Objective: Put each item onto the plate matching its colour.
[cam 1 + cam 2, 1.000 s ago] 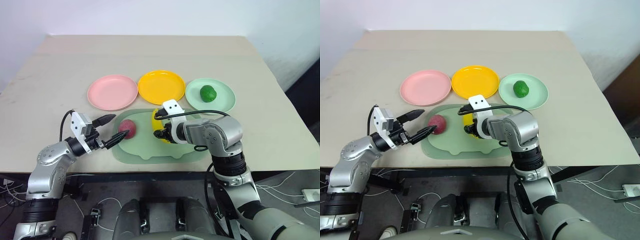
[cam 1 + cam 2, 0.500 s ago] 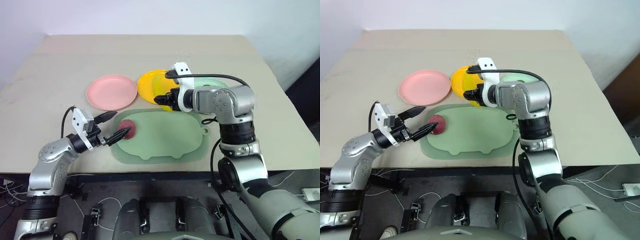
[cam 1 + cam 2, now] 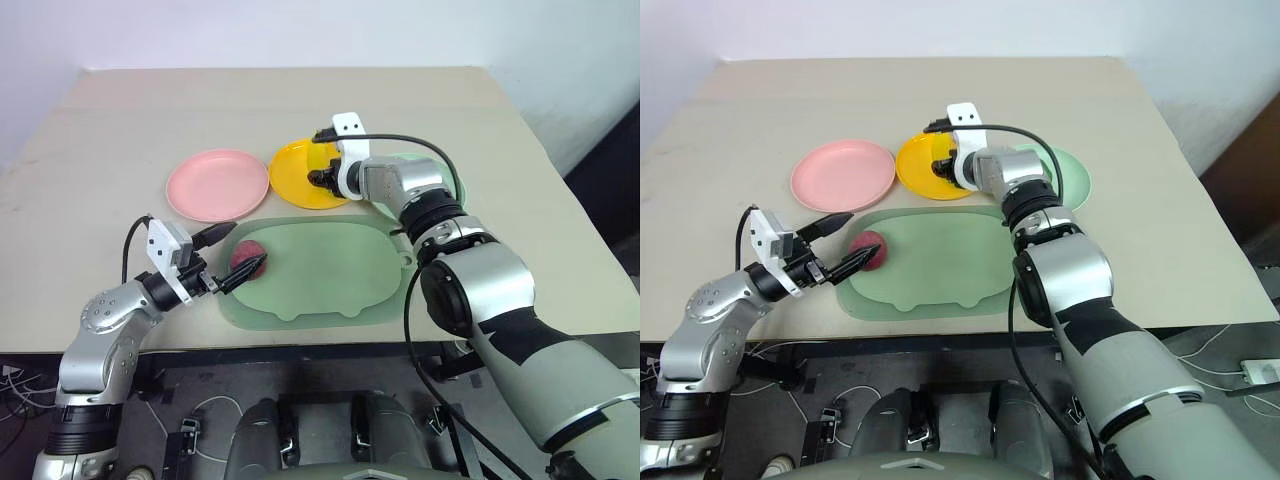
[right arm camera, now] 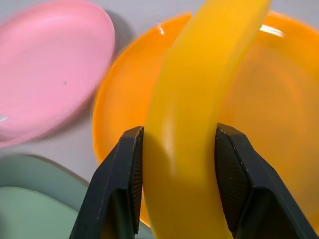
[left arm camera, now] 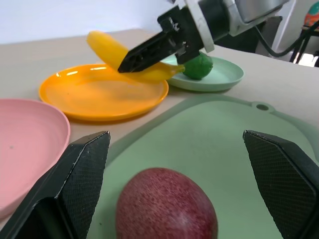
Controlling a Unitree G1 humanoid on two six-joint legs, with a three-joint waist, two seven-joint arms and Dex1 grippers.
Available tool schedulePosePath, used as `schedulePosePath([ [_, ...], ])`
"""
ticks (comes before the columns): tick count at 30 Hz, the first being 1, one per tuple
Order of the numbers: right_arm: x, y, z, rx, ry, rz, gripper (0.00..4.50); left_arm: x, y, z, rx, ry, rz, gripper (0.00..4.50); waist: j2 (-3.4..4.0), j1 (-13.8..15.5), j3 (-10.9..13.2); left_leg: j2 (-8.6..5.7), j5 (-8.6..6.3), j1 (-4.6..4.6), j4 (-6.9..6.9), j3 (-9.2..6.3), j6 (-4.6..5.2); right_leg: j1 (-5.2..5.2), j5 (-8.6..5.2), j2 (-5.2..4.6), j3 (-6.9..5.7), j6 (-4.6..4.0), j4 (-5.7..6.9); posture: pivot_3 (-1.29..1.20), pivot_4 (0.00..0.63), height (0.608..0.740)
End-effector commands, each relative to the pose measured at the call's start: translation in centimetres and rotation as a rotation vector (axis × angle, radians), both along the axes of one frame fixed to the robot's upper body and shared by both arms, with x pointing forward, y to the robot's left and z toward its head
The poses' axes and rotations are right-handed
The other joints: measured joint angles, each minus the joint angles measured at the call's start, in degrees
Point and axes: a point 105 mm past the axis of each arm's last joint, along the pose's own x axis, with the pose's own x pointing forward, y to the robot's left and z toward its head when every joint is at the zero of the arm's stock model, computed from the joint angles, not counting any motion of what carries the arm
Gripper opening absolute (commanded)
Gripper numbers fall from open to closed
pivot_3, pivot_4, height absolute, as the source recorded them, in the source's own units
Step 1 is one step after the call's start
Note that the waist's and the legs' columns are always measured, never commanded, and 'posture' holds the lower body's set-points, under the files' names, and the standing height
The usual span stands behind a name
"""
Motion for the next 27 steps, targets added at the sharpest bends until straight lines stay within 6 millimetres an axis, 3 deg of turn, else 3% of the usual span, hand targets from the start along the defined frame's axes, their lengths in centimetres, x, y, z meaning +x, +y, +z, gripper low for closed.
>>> schedulePosePath([
  [1, 0.4, 1.0, 2.1, 0.022, -0.077, -0.008, 1.65, -0.4, -0.2, 1.8, -0.012, -0.060, 0.014, 4.50, 0.00, -0.2, 0.0, 0.00, 0.00, 0.00, 0.00, 0.00, 0.00, 0.00, 0.00, 0.00, 0.00, 0.00, 0.01, 0.00, 0.150, 0.695],
  [2, 0.3, 1.2, 2.1, 0.027, -0.079, -0.003, 1.65, -0.5, -0.3, 2.0, -0.012, -0.063, 0.019, 4.50, 0.01, -0.2, 0.0, 0.01, 0.00, 0.00, 0.01, -0.01, 0.00, 0.00, 0.00, 0.00, 0.00, 0.00, 0.01, 0.00, 0.150, 0.695],
  [10, 0.4, 1.9, 3.4, 0.040, -0.135, 0.023, 4.39, -0.9, -0.5, 3.1, -0.011, -0.067, 0.042, 4.50, 0.00, -0.2, 0.0, 0.02, 0.00, 0.01, 0.01, -0.10, 0.00, 0.00, 0.00, 0.00, 0.03, 0.00, 0.01, 0.00, 0.150, 0.695],
  [19, -0.9, 2.0, 6.2, 0.170, -0.260, 0.224, 4.39, -1.1, -0.2, 3.9, -0.027, -0.073, 0.080, 4.50, 0.00, -0.1, 0.0, 0.01, 0.00, 0.01, 0.02, -0.17, 0.00, 0.01, 0.00, 0.01, 0.04, 0.00, 0.00, 0.00, 0.150, 0.695],
  [22, -3.7, 1.3, 5.9, 0.211, -0.319, 0.321, 4.39, -0.8, 0.3, 3.4, -0.031, -0.063, 0.119, 4.50, -0.01, 0.0, 0.0, 0.02, 0.00, 0.05, 0.01, -0.25, 0.00, 0.10, 0.00, 0.00, 0.02, 0.00, -0.04, 0.00, 0.150, 0.695],
  [27, -10.0, -1.1, 4.8, 0.206, -0.446, 0.439, 4.39, -0.8, 1.0, 2.4, -0.032, -0.020, 0.159, 4.50, 0.01, 1.3, 0.0, 0.02, -0.01, 0.04, 0.05, -0.32, 0.00, 0.09, 0.00, -0.05, 0.01, 0.02, -0.02, 0.00, 0.150, 0.695],
])
